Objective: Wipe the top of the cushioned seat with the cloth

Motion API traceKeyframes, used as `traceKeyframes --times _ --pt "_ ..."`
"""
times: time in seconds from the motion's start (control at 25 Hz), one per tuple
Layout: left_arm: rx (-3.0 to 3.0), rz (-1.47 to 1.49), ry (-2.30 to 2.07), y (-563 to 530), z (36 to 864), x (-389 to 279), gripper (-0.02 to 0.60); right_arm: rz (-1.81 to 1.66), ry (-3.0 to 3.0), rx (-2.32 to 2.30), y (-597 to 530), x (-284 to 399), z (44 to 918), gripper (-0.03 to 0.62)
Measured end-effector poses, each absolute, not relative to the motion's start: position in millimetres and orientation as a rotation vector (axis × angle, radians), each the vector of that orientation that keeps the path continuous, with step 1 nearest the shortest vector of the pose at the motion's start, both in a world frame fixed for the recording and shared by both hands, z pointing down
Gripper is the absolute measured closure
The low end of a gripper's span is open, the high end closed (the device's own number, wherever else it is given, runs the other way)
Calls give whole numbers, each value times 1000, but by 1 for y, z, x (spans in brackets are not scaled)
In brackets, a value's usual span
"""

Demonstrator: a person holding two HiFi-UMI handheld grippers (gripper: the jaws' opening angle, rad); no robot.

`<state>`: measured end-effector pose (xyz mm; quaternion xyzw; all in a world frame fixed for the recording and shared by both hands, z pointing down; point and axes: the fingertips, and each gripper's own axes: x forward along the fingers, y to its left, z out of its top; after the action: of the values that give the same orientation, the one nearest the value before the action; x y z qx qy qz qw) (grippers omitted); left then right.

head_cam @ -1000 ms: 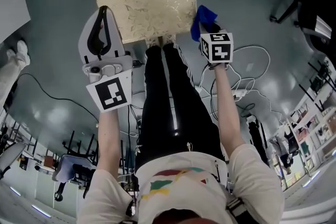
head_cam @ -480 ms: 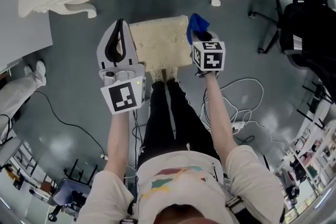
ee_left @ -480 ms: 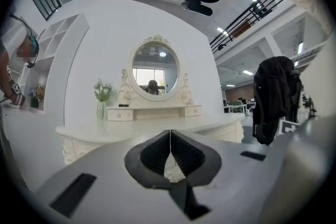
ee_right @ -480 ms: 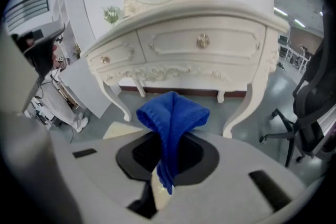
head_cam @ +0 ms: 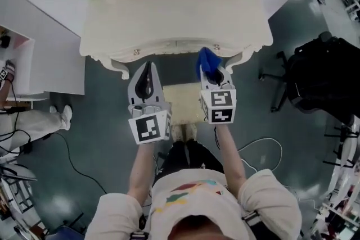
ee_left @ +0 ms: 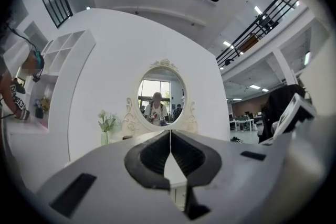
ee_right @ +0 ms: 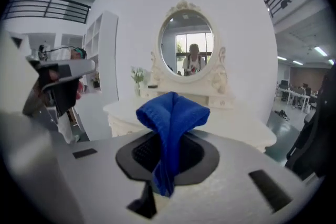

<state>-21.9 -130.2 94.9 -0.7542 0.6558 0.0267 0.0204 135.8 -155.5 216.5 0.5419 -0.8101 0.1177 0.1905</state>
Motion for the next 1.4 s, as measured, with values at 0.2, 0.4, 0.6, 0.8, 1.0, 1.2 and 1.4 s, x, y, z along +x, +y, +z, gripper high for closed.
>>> traceKeyframes --times 0.2,0.4,0.6,0.8,1.0,1.2,1.4 --pt "-2366 94 2028 -97 55 -16 575 185 -2399 1571 -110 125 121 559" --pt "-2408 102 1974 -75 22 -5 575 75 -2507 1632 -80 112 51 559" --pt "-2409 116 1942 -53 10 5 575 5 -2567 1649 -49 104 34 559" --pt "-2369 143 1903 -43 5 10 575 -45 -2592 1640 -37 105 28 559" --pt "-2344 158 1926 -38 3 7 575 -111 -2581 1636 -32 104 23 558" --pt "-2327 158 1935 -32 4 3 575 -160 -2580 1633 -25 103 18 559" --pt "-2334 146 1956 -33 1 3 575 -153 -2580 1635 -27 104 18 559"
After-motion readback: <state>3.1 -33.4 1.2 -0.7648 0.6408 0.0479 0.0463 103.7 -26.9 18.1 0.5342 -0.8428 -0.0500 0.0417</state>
